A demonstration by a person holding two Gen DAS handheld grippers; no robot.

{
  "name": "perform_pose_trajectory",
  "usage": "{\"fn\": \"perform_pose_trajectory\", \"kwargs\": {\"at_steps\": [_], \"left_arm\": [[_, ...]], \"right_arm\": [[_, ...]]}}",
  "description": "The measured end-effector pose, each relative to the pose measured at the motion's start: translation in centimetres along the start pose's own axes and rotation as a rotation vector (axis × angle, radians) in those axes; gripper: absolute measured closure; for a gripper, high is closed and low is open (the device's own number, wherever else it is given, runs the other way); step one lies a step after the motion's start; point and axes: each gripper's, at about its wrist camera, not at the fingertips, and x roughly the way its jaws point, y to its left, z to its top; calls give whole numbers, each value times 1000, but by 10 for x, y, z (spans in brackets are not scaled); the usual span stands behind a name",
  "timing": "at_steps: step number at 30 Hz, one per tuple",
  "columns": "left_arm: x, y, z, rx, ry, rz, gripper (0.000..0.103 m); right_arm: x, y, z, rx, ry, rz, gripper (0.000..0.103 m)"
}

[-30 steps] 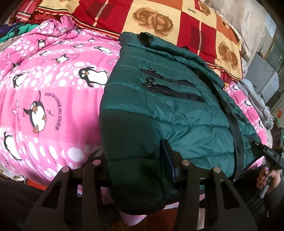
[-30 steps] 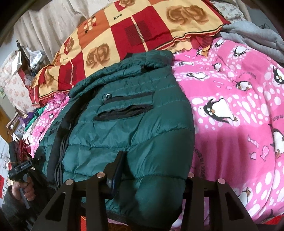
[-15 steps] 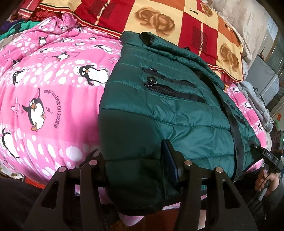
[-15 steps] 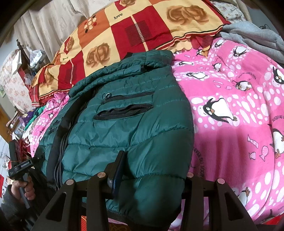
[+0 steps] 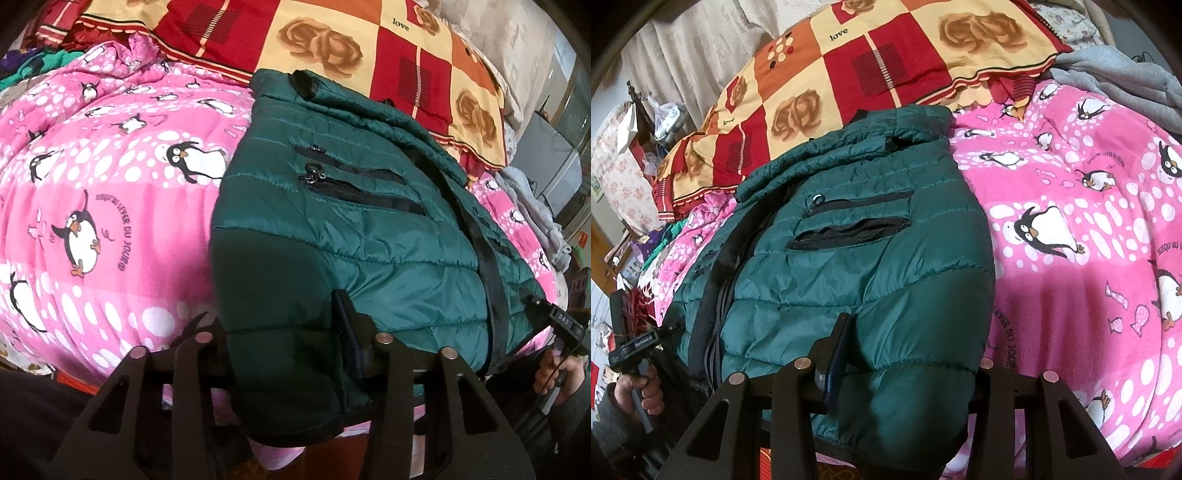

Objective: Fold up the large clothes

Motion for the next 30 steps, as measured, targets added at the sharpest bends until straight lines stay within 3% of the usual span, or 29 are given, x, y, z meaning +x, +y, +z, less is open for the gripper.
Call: {"fn": "perform_pose_trajectory", "kwargs": {"at_steps": [4,9,13,19,30], "left_arm": [[-7,5,2,-35,1,-15,78],[-10,0,2,-3,-1,3,82],[-16,-3,5,7,-7,-12,90],[-24,-10,2,46,-10,-8,92],[-35,-2,2,33,-18,-32,92]], "right_arm": [[-8,-1,2,3,-34,11,67],[-17,-1,2,-2,-63,14,74],[-24,0,2,-9,-84,12,78],[-37,3,1,-15,-130,-19,82],[-47,8,-6,-22,-135,5,83]]}}
